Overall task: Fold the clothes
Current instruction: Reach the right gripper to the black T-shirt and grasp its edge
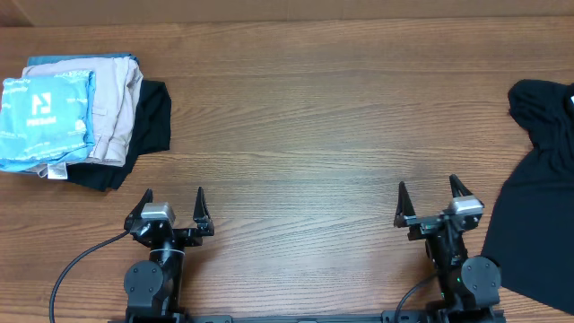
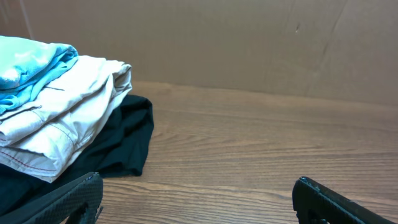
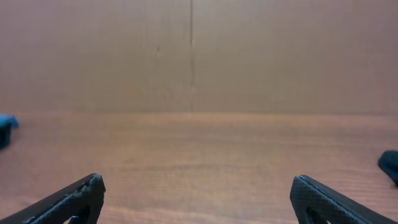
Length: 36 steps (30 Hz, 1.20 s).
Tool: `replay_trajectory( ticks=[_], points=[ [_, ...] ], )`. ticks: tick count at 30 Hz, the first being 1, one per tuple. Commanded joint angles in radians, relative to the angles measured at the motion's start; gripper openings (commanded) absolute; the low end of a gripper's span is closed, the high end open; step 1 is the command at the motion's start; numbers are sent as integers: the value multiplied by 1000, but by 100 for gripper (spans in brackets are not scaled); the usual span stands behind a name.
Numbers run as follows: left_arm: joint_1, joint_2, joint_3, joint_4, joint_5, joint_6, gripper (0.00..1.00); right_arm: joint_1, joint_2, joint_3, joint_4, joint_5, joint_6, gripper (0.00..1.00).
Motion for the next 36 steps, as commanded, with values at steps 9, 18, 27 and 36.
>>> replay_trajectory(
  ticks=[9,18,27,36],
  points=[
    [7,-8,-3,2,12,19,100,-5,235,663,-361,203,68,100],
    [7,-8,-3,2,12,19,100,-78,1009,1332,-655,329,-31,100],
    [7,-8,-3,2,12,19,100,-576,1630,1758,-893,-85,-31,100],
    [7,-8,-3,2,12,19,100,-624,1999,1758,-676,-47,27,63]
  ],
)
